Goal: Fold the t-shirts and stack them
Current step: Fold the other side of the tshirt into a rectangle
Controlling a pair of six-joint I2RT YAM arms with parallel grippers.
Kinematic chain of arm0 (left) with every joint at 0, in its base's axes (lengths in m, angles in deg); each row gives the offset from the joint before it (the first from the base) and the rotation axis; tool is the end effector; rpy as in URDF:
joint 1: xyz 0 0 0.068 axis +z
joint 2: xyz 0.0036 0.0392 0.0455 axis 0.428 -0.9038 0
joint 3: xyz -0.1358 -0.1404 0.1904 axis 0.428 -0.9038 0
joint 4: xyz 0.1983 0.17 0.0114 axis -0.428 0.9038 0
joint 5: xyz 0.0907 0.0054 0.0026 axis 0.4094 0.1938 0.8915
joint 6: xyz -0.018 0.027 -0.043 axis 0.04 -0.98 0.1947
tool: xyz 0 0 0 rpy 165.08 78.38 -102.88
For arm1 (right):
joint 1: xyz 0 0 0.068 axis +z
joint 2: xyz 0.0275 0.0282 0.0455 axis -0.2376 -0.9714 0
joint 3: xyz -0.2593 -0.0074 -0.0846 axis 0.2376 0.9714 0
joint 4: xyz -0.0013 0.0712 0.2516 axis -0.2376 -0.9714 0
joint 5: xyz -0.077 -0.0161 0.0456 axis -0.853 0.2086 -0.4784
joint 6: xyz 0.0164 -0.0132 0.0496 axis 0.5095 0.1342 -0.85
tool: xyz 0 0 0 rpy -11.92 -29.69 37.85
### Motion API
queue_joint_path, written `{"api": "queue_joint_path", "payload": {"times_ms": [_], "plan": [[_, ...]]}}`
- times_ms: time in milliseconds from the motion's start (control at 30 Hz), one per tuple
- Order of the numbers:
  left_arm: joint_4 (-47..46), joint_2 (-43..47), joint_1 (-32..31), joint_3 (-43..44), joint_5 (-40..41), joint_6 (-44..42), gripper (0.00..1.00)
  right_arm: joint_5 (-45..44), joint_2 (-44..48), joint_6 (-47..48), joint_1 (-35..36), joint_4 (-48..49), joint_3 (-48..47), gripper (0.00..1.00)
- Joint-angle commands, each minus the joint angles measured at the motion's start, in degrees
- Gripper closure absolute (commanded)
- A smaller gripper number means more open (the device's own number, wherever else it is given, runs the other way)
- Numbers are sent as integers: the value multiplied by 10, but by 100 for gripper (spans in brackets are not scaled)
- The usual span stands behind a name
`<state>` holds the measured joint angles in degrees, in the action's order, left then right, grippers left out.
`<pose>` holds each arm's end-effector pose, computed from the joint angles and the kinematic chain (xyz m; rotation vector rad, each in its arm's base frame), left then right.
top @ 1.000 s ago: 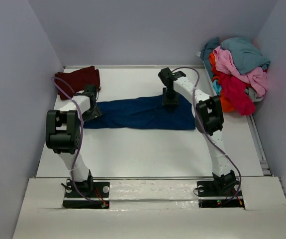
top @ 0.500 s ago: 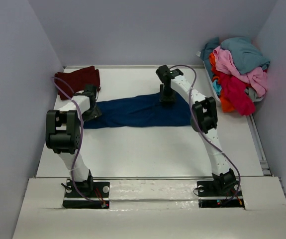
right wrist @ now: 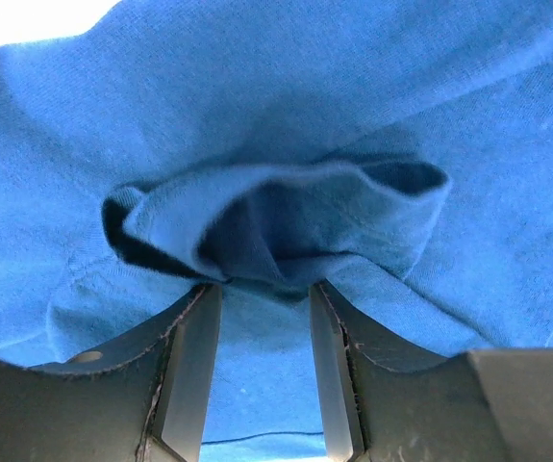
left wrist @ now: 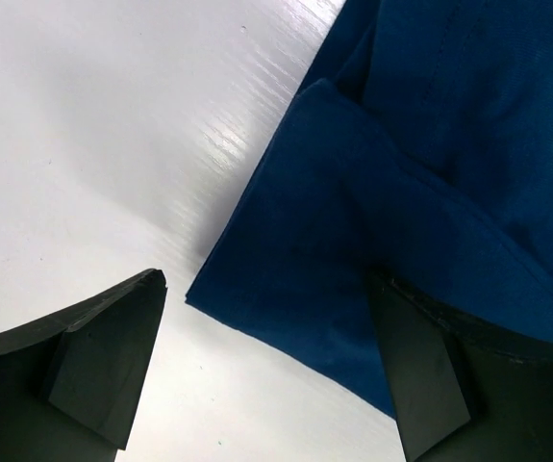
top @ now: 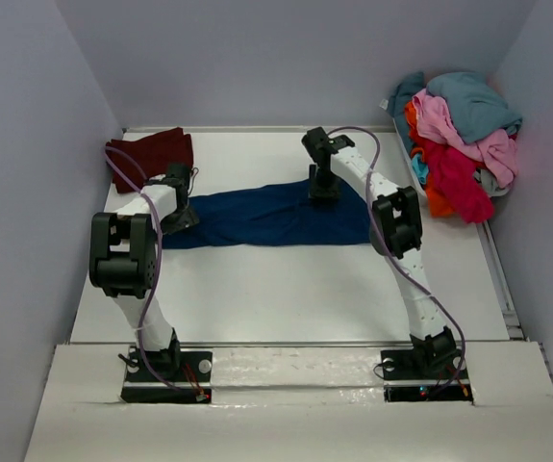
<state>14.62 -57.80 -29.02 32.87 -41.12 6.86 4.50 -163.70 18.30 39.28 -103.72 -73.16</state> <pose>0.3597 -0.0090 0.1761 -0.6713 2.5293 0.3700 0.4674 0.2165 0.1751 0.0527 2.8397 -0.0687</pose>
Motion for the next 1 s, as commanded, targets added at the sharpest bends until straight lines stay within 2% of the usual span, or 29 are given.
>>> {"api": "queue_joint_path", "payload": {"times_ms": [0, 333, 500, 967], "plan": [[14, 24, -7, 20, 18, -4, 1, 12, 17, -3, 2, 13, 28, 53], [26, 24, -7, 37, 17, 0, 1, 35, -26, 7, 2, -1, -87, 52], [25, 28, -7, 25, 18, 0, 1, 43, -6, 12, 2, 34, -59, 52], [22, 25, -7, 20, 15, 1, 1, 53, 17, 29, 2, 69, -68, 50]]}}
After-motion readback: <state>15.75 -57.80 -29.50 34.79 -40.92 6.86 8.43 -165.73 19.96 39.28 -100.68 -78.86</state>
